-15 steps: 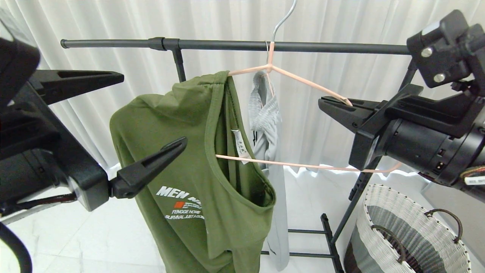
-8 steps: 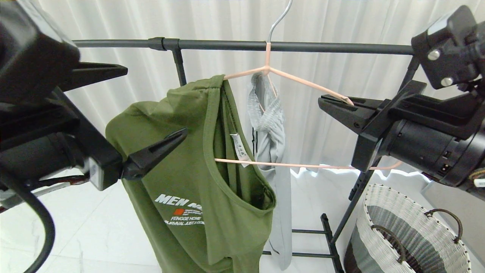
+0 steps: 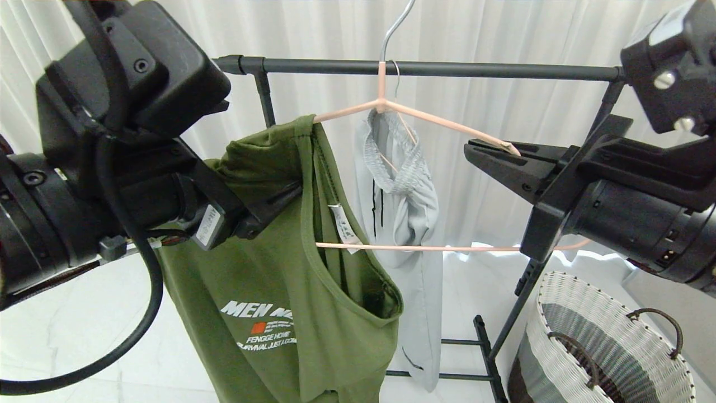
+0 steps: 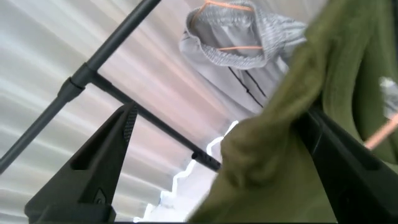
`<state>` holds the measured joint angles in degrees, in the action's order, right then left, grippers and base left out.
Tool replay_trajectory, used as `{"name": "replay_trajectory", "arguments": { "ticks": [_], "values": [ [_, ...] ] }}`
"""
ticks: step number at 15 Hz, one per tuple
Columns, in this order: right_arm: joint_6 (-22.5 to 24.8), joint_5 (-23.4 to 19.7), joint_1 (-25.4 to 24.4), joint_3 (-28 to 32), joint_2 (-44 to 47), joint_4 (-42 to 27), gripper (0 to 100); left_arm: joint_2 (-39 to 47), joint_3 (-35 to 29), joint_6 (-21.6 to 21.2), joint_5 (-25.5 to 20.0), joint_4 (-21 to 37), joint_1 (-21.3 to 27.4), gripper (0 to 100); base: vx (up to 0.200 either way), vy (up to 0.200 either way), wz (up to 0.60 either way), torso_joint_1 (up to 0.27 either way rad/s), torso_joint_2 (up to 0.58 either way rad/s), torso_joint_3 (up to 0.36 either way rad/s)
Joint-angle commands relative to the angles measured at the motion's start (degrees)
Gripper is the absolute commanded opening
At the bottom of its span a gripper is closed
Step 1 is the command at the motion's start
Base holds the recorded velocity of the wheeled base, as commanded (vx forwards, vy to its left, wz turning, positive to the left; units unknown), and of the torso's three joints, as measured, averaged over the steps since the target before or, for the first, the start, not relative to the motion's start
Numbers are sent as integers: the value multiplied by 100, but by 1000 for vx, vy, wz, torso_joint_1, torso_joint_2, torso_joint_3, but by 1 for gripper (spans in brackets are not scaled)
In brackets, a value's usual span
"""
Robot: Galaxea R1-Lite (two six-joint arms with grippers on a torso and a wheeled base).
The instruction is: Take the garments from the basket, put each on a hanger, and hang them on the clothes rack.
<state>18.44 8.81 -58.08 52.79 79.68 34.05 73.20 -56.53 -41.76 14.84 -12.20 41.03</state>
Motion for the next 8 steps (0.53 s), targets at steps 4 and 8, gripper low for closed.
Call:
{"name": "replay_trajectory", "arguments": {
  "ticks": [4, 8],
  "values": [
    [36, -11, -134, 4, -22, 5, 0, 98, -16, 2, -16, -1, -16, 0, 0, 0, 0, 0, 0, 0],
    [36, -2, -169, 4, -22, -3, 0, 98, 10, 10, -16, -1, -16, 0, 0, 0, 0, 0, 0, 0]
  ]
}}
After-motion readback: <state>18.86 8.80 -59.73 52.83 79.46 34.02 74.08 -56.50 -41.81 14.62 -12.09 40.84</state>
